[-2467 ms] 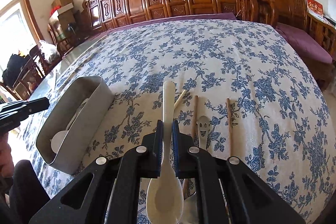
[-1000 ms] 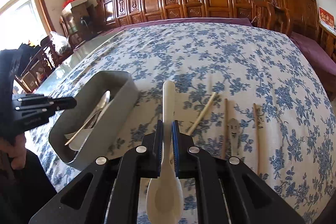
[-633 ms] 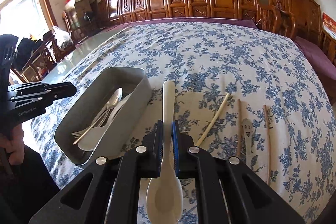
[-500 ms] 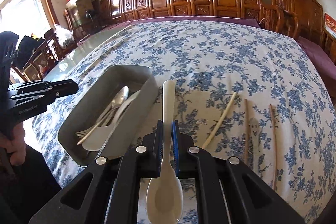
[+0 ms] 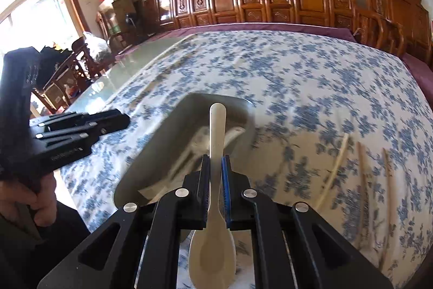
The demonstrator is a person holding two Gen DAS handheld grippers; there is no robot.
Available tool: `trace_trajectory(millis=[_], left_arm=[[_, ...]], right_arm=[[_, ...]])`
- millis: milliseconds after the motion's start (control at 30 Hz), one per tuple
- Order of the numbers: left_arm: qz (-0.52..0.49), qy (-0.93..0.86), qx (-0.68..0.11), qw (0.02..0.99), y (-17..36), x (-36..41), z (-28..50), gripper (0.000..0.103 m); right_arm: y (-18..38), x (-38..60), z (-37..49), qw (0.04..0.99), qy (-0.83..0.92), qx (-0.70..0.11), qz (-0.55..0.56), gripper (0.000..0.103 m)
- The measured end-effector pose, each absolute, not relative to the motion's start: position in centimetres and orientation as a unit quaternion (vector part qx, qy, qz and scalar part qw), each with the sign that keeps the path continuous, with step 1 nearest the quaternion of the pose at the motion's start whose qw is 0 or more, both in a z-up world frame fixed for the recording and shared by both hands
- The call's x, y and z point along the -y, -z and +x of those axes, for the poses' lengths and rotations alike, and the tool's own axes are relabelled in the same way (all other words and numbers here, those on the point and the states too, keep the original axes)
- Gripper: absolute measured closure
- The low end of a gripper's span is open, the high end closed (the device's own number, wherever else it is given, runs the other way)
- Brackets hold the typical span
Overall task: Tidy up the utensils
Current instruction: 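Lower the white plastic spoon into the tray and open the right tool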
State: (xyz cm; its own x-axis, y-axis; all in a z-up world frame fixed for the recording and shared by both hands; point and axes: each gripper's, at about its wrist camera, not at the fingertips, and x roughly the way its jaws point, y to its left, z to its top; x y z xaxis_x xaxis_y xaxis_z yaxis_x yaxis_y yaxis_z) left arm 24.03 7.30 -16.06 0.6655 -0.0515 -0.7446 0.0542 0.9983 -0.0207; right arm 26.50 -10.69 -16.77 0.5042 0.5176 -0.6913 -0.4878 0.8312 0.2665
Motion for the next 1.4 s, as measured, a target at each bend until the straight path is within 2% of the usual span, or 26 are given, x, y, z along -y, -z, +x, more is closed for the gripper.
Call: trace_trajectory(millis=[833, 1067, 1133, 1200, 1300, 1400], left_arm=[[-0.012, 0.004, -0.432, 0.902, 17.6, -11.4, 24.5, 0.082], [-0.015, 0.016, -0.428, 0.904, 17.1, -10.2, 24.4, 0.082], [-0.016, 0.025, -0.424, 0.905, 16.8, -9.4, 24.3, 0.080], [-0.013, 0.034, -0.421, 0.906, 16.5, -8.4, 24.2, 0.067], [-0.007, 0.051, -0.416, 0.908, 16.2, -6.5, 23.8, 0.060], [-0.006, 0.071, -0.418, 0.906, 16.2, -4.4, 23.8, 0.049]], right_arm=[[21.0, 2.0, 30.8, 0.827, -0.294, -0.477, 0.044, 0.092], [19.1, 5.3, 29.6, 0.847, -0.298, -0.438, 0.037, 0.091], [18.1, 7.0, 29.1, 0.854, -0.295, -0.426, 0.030, 0.091], [17.2, 9.1, 28.5, 0.863, -0.287, -0.415, 0.018, 0.091], [16.4, 12.7, 27.9, 0.877, -0.260, -0.404, -0.007, 0.091], [16.4, 17.2, 27.7, 0.886, -0.223, -0.405, -0.025, 0.091]])
